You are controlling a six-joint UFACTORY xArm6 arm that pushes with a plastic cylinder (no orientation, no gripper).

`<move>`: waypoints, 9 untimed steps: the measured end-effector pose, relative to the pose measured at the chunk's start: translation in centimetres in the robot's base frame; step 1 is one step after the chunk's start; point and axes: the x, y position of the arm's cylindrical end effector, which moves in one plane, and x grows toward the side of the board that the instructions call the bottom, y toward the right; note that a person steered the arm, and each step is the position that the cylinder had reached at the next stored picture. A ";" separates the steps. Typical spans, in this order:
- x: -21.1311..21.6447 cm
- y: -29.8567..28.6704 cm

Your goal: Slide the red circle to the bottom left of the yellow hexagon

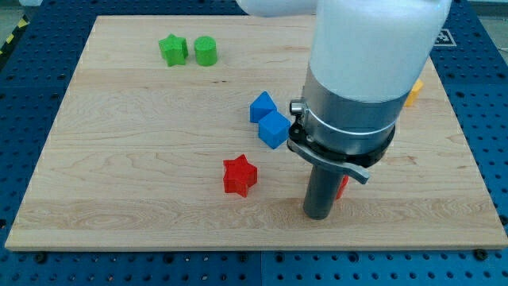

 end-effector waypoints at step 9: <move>-3.8 0.6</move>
